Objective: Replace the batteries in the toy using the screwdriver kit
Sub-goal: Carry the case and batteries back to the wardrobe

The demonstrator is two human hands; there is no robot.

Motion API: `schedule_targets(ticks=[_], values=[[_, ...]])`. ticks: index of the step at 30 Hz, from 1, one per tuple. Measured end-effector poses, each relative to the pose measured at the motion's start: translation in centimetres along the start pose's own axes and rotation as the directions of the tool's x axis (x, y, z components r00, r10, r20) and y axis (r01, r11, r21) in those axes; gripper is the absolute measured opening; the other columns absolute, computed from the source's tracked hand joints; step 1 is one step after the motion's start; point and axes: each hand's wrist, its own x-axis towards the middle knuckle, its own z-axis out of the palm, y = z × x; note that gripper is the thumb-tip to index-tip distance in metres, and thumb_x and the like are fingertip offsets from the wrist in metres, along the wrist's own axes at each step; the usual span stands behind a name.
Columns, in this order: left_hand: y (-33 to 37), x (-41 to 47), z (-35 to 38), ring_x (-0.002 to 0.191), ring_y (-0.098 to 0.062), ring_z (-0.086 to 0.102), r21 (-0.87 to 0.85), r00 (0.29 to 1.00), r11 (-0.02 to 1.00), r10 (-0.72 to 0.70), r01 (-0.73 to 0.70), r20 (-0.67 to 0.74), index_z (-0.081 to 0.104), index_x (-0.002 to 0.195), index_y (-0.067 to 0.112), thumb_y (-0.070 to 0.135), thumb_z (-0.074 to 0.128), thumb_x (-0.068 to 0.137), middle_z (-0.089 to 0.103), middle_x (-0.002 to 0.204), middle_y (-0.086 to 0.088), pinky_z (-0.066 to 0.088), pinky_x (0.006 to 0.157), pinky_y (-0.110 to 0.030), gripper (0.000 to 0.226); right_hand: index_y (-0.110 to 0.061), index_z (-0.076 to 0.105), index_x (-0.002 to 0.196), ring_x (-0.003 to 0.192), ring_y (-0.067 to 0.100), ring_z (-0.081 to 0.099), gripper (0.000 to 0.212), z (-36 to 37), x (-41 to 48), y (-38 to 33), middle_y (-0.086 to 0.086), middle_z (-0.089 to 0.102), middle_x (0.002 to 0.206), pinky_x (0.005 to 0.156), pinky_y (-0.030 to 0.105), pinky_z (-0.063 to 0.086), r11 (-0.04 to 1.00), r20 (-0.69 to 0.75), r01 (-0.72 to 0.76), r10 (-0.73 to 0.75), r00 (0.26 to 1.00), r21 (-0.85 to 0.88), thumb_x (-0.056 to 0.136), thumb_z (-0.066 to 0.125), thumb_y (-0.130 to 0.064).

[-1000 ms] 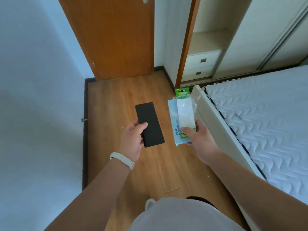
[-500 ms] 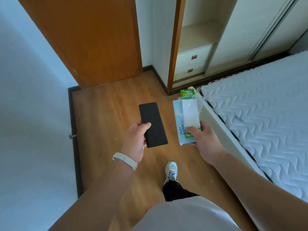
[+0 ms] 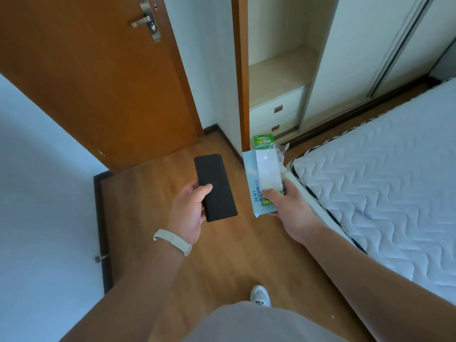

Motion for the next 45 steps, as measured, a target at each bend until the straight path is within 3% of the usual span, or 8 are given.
schedule_targets(ticks=[6,15,21,27,31,36,39,45], values=[[2.2,5.1,3.0,0.103,-0.019,0.073,0.015,0.998,1.000,-0.011,0.010,0.059,0.070,0.116,0.022,0.019,0.063,0.094,0.076,0.110,0.000,0.058,0.089,-0.041,0.023,-0.025,0.058,0.112,0.091,0.018,0.073,0.044,-1.6,4.2,-1.6,0.004,0.072,0.107,0.079,0.042,0.061,0.999,-0.057,-0.006,0.008,0.998,0.032,0.073,0.073,-0.038],[5.6,16.0,5.0,0.098,-0.017,0.074,0.046,0.991,0.999,-0.003,-0.003,0.131,0.071,0.110,0.026,0.022,0.064,0.093,0.078,0.105,0.002,0.059,0.084,-0.037,0.019,-0.030,0.057,0.107,0.080,0.008,0.073,0.031,-0.6,12.6,-3.5,0.000,0.070,0.101,0.059,0.022,0.056,0.998,-0.191,-0.012,0.023,0.981,0.057,0.081,0.074,-0.031],[10.0,24.9,5.3,0.091,-0.010,0.074,0.085,0.975,0.995,0.036,-0.056,0.221,0.069,0.113,0.026,0.025,0.064,0.096,0.077,0.099,0.008,0.062,0.075,-0.032,0.018,-0.027,0.056,0.116,0.093,0.019,0.072,0.049,2.2,20.2,-7.1,0.003,0.069,0.107,0.078,0.040,0.061,0.997,-0.288,-0.011,0.033,0.957,0.078,0.073,0.074,-0.041],[14.7,33.2,4.7,0.086,-0.003,0.073,0.138,0.948,0.985,0.055,-0.103,0.315,0.068,0.110,0.025,0.019,0.060,0.099,0.076,0.096,0.011,0.060,0.066,-0.025,0.015,-0.031,0.057,0.111,0.093,0.017,0.072,0.041,6.6,27.1,-11.6,0.001,0.070,0.106,0.070,0.031,0.060,0.997,-0.360,0.055,-0.032,0.932,0.053,0.076,0.074,-0.042],[16.5,37.4,4.6,0.094,-0.014,0.074,0.110,0.939,0.990,0.047,-0.089,0.340,0.068,0.118,0.021,0.022,0.063,0.097,0.076,0.106,0.002,0.062,0.074,-0.033,0.021,-0.028,0.057,0.116,0.094,0.019,0.072,0.054,8.7,30.1,-13.4,0.003,0.070,0.106,0.075,0.038,0.062,0.996,-0.397,0.070,-0.040,0.917,0.061,0.067,0.075,-0.045],[17.4,41.1,5.1,0.096,-0.015,0.073,0.083,0.925,0.995,0.027,-0.063,0.378,0.070,0.116,0.027,0.026,0.066,0.094,0.076,0.105,0.004,0.061,0.073,-0.034,0.022,-0.026,0.058,0.111,0.092,0.019,0.072,0.030,9.1,32.7,-14.3,0.006,0.070,0.107,0.072,0.034,0.060,0.994,-0.419,0.074,-0.033,0.907,0.081,0.086,0.073,-0.027],[17.9,43.2,6.1,0.094,-0.014,0.074,0.083,0.915,0.995,0.012,-0.050,0.404,0.070,0.114,0.027,0.027,0.066,0.091,0.077,0.103,0.004,0.061,0.072,-0.034,0.023,-0.024,0.057,0.112,0.094,0.019,0.071,0.028,8.8,34.3,-15.1,0.006,0.068,0.107,0.065,0.025,0.056,0.991,-0.428,0.087,-0.038,0.903,0.096,0.088,0.072,-0.024],[18.1,47.0,9.2,0.094,-0.013,0.073,0.098,0.905,0.993,0.014,-0.062,0.426,0.071,0.109,0.030,0.028,0.067,0.090,0.076,0.102,0.005,0.061,0.072,-0.035,0.020,-0.023,0.058,0.110,0.088,0.015,0.073,0.026,6.6,38.4,-15.8,0.005,0.070,0.103,0.066,0.028,0.058,0.988,-0.462,0.089,-0.019,0.887,0.129,0.089,0.072,-0.022]])
